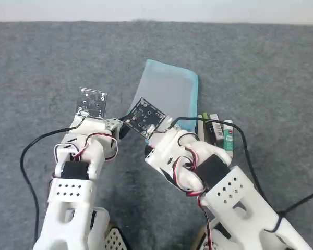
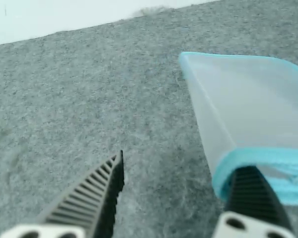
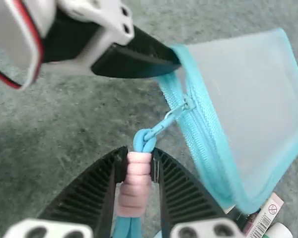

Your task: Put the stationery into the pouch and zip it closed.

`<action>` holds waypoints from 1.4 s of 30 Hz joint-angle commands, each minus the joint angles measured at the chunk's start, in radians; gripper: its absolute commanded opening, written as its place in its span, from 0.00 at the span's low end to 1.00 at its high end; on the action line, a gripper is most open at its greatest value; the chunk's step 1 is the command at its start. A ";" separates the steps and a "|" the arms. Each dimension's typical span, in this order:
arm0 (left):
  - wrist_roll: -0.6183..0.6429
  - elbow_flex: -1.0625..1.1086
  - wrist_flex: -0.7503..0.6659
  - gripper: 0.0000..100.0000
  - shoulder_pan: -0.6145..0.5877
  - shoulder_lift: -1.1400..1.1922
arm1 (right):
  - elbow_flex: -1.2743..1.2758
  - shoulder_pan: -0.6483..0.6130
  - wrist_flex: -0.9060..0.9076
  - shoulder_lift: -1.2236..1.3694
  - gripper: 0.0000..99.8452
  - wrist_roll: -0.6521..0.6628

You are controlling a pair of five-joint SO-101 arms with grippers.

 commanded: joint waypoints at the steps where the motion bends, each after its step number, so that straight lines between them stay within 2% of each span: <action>1: 0.008 -0.010 -0.081 0.32 0.009 0.018 | -0.060 -0.033 0.050 -0.113 0.01 0.021; 11: 0.008 0.056 -0.172 0.30 0.121 0.018 | 0.017 -0.033 0.070 -0.208 0.01 0.032; 20: 0.006 0.087 -0.239 0.07 0.114 0.011 | 0.021 -0.027 0.070 -0.205 0.01 0.055; 22: 0.006 0.082 -0.238 0.01 0.081 0.009 | 0.021 0.004 0.070 -0.205 0.01 0.057; 28: 0.014 0.073 -0.235 0.01 -0.029 0.009 | 0.021 0.168 0.028 -0.203 0.01 0.060; 31: 0.034 0.050 -0.184 0.01 -0.066 0.009 | 0.021 0.214 0.018 -0.202 0.01 0.077; 42: 0.074 0.042 -0.137 0.01 -0.109 0.009 | 0.015 0.358 -0.107 0.061 0.01 0.089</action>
